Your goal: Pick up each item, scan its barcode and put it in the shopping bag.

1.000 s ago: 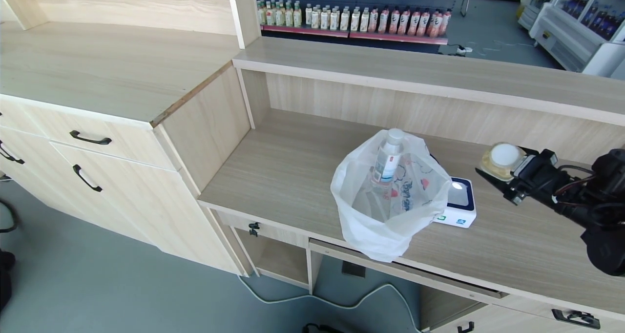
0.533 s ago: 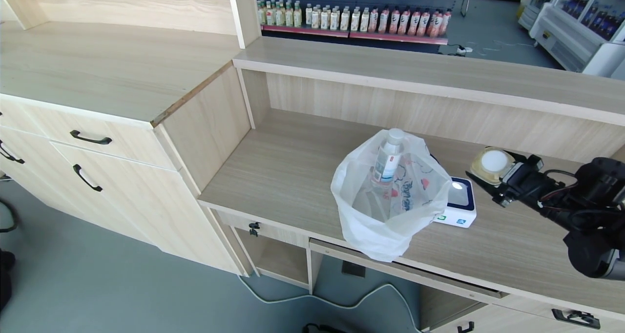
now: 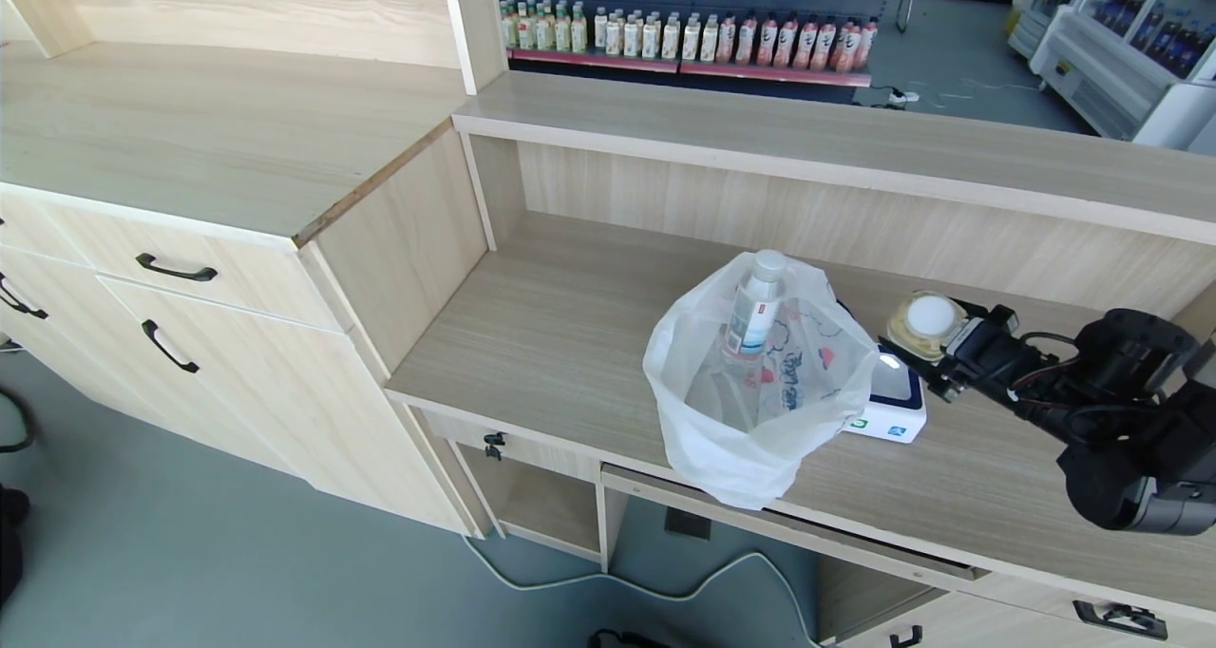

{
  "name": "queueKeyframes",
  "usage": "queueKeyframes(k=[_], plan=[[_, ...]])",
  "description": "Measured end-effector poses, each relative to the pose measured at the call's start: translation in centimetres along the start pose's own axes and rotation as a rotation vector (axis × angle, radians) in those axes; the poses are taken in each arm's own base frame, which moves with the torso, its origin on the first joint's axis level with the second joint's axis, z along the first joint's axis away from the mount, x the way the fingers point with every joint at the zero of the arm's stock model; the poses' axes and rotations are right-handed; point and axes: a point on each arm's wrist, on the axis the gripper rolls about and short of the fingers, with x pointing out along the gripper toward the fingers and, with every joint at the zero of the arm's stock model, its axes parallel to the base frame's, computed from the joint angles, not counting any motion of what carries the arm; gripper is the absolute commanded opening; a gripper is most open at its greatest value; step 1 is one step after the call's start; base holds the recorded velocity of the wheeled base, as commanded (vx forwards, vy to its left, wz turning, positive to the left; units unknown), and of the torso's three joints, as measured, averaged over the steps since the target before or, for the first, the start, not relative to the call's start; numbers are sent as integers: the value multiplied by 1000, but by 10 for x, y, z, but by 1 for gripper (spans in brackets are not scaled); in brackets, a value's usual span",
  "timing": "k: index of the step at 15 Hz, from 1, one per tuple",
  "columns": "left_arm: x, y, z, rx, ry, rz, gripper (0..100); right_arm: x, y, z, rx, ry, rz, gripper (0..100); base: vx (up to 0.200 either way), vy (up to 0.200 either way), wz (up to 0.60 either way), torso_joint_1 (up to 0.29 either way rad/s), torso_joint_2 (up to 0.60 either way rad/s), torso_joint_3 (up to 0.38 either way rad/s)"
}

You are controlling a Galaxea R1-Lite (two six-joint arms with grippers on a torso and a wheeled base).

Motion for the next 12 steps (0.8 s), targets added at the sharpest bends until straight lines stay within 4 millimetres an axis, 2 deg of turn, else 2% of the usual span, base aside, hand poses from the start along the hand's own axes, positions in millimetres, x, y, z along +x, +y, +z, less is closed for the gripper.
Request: queueKeyframes(k=[6, 12], plan=[[0, 0, 0, 0, 0, 0, 100, 18, 2, -3, 18, -39, -7, 0, 0, 0, 0, 0, 0, 0], [0, 0, 0, 0, 0, 0, 100, 28, 9, -7, 22, -52, 4, 0, 0, 0, 0, 0, 0, 0]])
